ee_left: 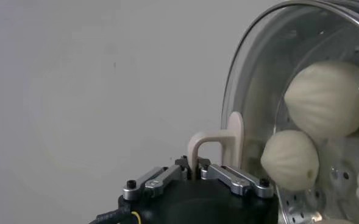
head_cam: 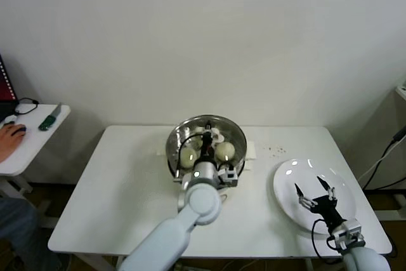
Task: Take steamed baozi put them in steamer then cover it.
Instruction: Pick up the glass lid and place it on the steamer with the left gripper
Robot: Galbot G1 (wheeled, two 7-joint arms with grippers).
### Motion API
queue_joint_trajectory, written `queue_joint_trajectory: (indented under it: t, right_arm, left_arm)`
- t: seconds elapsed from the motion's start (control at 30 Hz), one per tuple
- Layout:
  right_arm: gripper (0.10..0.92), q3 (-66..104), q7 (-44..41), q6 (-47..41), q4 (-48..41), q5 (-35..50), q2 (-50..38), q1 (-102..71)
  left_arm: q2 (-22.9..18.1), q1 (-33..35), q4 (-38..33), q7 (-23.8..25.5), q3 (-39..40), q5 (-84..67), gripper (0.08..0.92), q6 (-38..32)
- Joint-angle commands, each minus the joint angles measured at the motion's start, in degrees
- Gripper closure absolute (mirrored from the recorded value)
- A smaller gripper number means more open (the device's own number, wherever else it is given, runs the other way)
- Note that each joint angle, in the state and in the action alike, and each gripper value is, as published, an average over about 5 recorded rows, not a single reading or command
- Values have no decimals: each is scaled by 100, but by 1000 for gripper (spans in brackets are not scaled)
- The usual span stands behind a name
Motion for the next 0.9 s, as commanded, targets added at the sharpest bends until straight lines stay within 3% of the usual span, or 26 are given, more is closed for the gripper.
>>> queue_joint_trajectory:
  t: [0.03, 0.9]
  right_arm:
    - [203, 6, -10, 17, -20, -25, 41, 3]
    - [203, -30, -86, 56, -13, -111, 27, 10]
  left_arm:
    - [-89, -57, 260, -195, 43, -81, 849, 281]
    - [-9, -7, 372, -400, 74, -166, 849, 281]
